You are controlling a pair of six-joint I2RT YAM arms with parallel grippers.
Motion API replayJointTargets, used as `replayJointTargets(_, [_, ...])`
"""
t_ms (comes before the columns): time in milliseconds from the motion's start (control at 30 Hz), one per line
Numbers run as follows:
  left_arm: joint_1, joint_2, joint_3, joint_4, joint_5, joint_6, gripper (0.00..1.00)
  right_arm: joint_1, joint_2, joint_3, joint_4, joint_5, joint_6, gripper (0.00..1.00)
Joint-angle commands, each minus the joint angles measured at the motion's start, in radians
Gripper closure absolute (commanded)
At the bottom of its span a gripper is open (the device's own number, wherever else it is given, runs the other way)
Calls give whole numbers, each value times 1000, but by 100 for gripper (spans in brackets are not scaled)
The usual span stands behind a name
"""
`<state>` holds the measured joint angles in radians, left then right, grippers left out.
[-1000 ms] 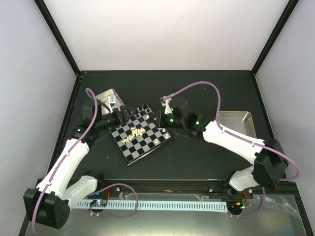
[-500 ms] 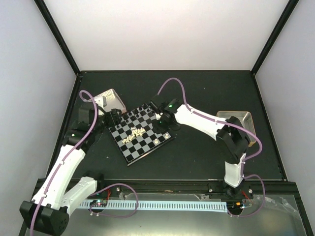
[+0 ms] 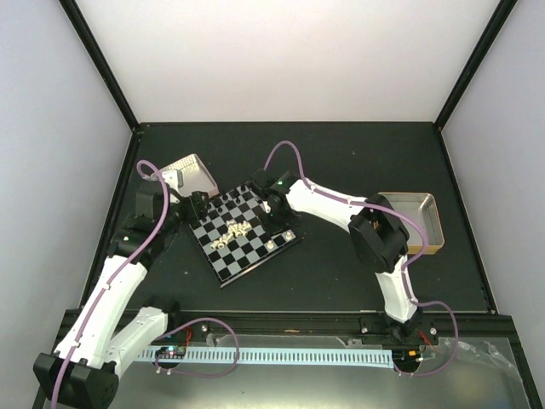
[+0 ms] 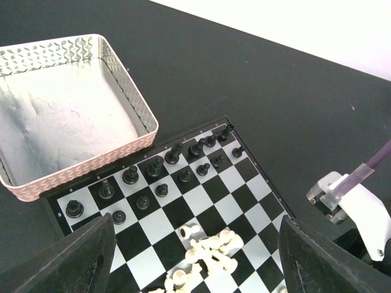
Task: Set up the chess pieces on the board
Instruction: Place the chess piece on the chessboard.
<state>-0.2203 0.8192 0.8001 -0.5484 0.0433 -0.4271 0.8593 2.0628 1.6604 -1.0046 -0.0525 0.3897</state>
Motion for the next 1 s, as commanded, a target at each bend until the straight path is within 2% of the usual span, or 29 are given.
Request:
replayJointTargets(0, [-13, -14, -8, 18, -23, 16, 25, 8, 10, 21, -20, 10, -14, 96])
replayJointTargets(167, [-18, -18, -9, 15, -29, 20, 25, 9, 34, 27, -19, 21, -11, 94])
replayJointTargets(567, [-25, -20, -10, 9, -51, 18, 24, 9, 55, 45, -20, 48, -12, 80])
replayJointTargets(700, [-25, -18, -9, 9, -53, 18, 24, 10, 57, 49, -12, 52, -12, 81])
replayJointTargets(967, [-25, -15, -9, 8, -54, 18, 24, 11, 61, 36, 11, 49, -11, 89])
